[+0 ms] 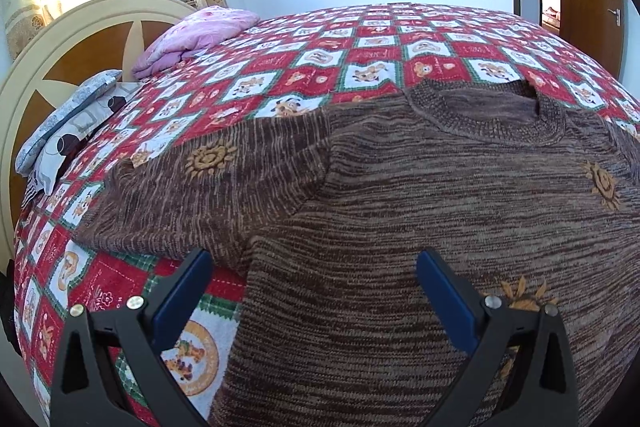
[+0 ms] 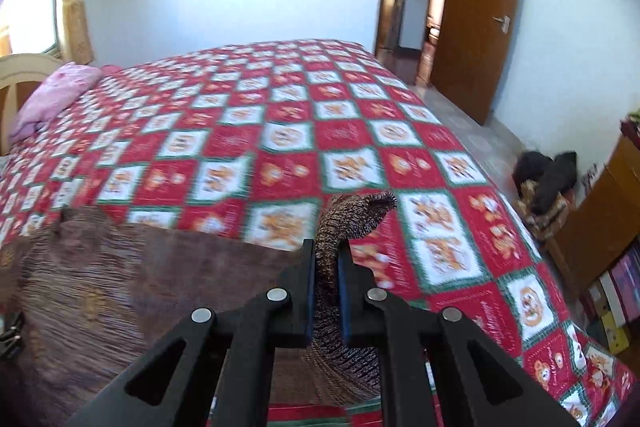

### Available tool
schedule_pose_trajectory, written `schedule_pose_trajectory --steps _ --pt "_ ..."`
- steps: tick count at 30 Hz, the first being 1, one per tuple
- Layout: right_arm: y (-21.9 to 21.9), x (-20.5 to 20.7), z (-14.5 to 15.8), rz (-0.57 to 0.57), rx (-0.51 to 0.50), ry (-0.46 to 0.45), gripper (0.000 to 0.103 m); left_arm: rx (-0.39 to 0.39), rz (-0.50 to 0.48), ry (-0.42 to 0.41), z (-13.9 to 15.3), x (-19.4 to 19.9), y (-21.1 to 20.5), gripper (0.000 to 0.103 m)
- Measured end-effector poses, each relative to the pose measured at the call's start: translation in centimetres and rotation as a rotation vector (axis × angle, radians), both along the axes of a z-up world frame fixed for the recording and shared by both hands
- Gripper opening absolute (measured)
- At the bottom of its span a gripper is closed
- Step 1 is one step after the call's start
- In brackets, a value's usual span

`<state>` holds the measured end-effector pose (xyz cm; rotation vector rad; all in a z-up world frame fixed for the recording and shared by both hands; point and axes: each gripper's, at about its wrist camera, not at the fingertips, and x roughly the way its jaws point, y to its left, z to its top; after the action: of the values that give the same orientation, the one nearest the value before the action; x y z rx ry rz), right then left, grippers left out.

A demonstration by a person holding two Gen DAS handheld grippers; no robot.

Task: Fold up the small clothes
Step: 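Lift the grasped side and fold it toward the sweater's middle with the right gripper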

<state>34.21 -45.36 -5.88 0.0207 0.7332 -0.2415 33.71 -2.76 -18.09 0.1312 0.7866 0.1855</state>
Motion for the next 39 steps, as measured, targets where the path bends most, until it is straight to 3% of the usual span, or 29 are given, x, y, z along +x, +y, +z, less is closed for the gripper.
schedule_pose_trajectory --steps 8,14,19,27,29,31,33,39 --pt "9.0 1.5 2.8 0.173 -0.007 -0.030 0.009 -0.028 0.006 0.019 -0.4 0.2 0.4 0.103" --pt "15.0 2.9 2.5 0.272 0.020 -0.027 0.009 -0.033 -0.003 0.028 -0.8 0.2 0.4 0.103" --pt "20.3 4.4 0.2 0.341 0.066 0.001 0.009 -0.100 0.002 0.037 -1.1 0.3 1.3 0.103" --pt "26.4 7.3 -6.8 0.392 0.175 0.057 0.010 -0.090 0.000 0.020 -1.2 -0.1 1.0 0.103" --pt "26.5 7.7 -8.6 0.406 0.249 0.102 0.014 -0.093 0.001 0.016 -1.3 -0.1 1.0 0.103" --pt "26.3 7.3 -9.5 0.399 0.286 0.134 0.043 -0.094 0.001 0.016 -1.3 -0.2 1.0 0.103" --pt "25.2 5.9 -9.5 0.399 0.305 0.141 0.055 -0.098 0.000 0.018 -1.3 -0.2 1.0 0.103" --pt "18.9 -0.3 -7.6 0.333 0.241 0.125 0.058 -0.118 -0.019 0.042 -1.3 0.1 1.2 0.103"
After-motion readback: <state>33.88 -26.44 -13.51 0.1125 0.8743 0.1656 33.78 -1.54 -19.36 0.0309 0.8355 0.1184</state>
